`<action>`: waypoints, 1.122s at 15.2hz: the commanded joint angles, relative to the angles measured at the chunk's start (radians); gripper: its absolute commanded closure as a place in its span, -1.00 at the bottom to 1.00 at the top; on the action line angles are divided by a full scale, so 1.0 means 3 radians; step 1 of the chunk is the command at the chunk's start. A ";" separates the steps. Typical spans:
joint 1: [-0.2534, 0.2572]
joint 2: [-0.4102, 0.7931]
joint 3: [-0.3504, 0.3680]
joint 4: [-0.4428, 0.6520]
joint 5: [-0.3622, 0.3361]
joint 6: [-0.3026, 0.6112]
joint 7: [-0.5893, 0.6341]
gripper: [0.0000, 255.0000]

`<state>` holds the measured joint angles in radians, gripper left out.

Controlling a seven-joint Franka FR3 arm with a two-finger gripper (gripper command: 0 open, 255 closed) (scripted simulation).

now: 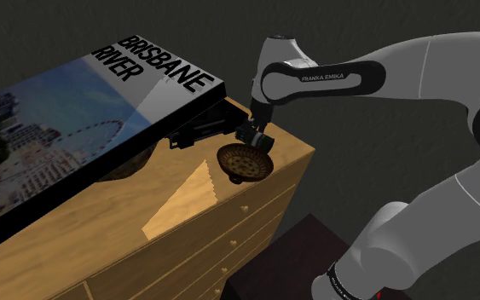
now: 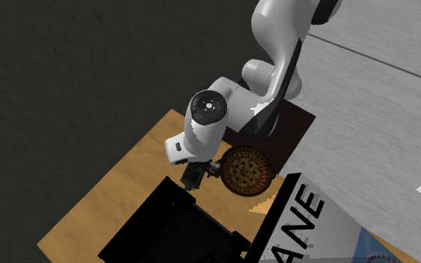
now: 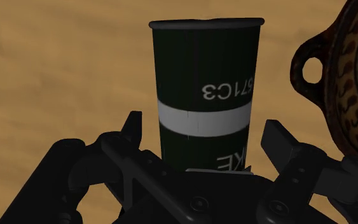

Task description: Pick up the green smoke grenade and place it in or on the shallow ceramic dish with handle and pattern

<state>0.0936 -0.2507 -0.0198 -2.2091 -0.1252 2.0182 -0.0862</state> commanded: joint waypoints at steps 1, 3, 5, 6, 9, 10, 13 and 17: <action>0.0000 0.0000 0.0000 -0.0001 0.0000 0.0002 0.0000 -1.00; 0.0000 0.0000 0.0000 -0.0001 0.0000 0.0001 0.0000 1.00; 0.0000 -0.0001 0.0000 -0.0001 0.0000 0.0001 0.0000 1.00; 0.0000 -0.0001 0.0000 -0.0001 0.0000 0.0001 0.0000 1.00; 0.0000 -0.0001 0.0000 -0.0001 0.0000 0.0001 0.0000 1.00; 0.0000 -0.0001 0.0000 -0.0001 0.0000 0.0001 0.0000 1.00; 0.0001 -0.0010 0.0001 0.0035 0.0003 -0.0044 -0.0005 1.00; 0.0003 -0.0039 0.0003 0.0186 0.0012 -0.0223 -0.0024 1.00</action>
<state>0.0949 -0.2591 -0.0181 -2.1632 -0.1222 1.9638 -0.0905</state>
